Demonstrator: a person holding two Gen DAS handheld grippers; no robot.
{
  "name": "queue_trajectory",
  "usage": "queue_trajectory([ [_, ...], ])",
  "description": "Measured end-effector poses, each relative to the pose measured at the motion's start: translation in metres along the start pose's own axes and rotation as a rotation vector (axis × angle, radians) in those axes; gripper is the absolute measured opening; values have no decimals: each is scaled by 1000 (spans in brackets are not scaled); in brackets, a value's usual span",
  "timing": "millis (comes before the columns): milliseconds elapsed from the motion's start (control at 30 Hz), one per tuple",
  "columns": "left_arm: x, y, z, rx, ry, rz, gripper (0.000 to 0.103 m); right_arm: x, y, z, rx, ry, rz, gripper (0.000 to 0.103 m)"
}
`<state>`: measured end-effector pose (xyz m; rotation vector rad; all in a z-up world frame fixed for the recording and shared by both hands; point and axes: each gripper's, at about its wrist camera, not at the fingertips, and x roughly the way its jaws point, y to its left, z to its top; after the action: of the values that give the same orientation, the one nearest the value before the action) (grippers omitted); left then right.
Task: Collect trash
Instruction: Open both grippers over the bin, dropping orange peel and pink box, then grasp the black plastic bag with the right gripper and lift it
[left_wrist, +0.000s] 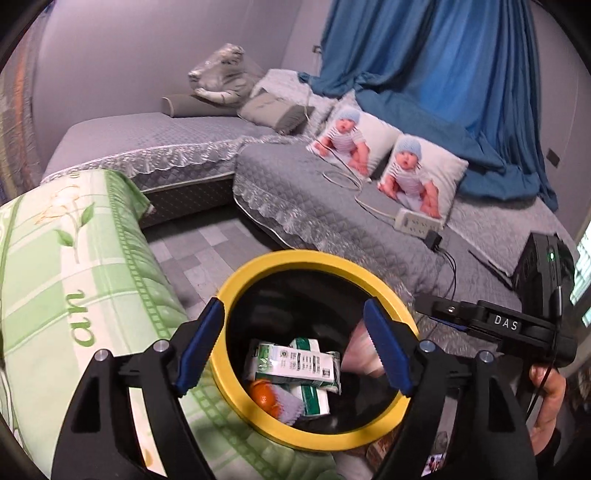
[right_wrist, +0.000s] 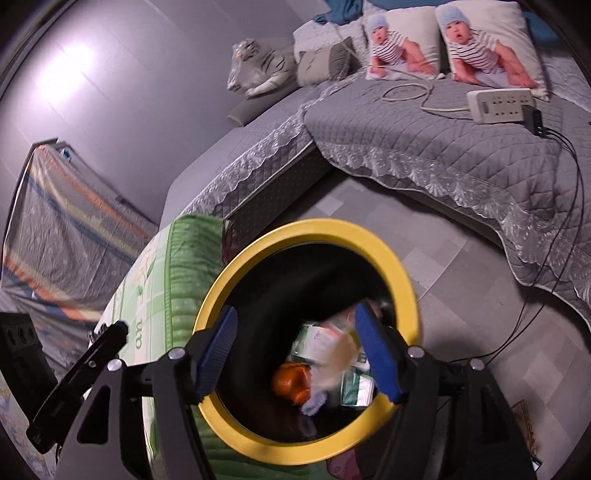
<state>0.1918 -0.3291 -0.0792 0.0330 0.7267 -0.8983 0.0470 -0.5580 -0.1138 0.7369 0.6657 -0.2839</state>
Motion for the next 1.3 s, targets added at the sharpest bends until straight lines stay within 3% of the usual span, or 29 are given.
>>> queue_trajectory([
  [167, -35, 14, 4, -36, -102, 78, 77, -10, 10, -2, -36, -13, 17, 63],
  [267, -78, 28, 11, -60, -217, 154, 77, -17, 34, -4, -106, -13, 68, 63],
  [433, -171, 69, 9, -118, -375, 259, 81, -23, 103, -10, -271, 18, 180, 63],
  [533, -219, 96, -9, -147, -409, 333, 84, -16, 164, -21, -420, 54, 241, 63],
  [700, -300, 154, -65, -200, -441, 528, 91, 18, 279, -70, -715, 165, 315, 63],
  [867, -344, 198, -119, -280, -432, 677, 94, 72, 376, -124, -944, 243, 317, 63],
  [933, -356, 212, -134, -309, -416, 694, 94, 93, 406, -142, -1024, 248, 285, 63],
  [1033, -364, 226, -151, -331, -387, 706, 94, 131, 441, -160, -1077, 331, 251, 63],
  [1100, -363, 235, -156, -335, -340, 694, 94, 151, 452, -169, -1096, 353, 221, 63],
  [1300, -349, 232, -160, -291, -302, 655, 94, 204, 472, -177, -1074, 416, 141, 63],
])
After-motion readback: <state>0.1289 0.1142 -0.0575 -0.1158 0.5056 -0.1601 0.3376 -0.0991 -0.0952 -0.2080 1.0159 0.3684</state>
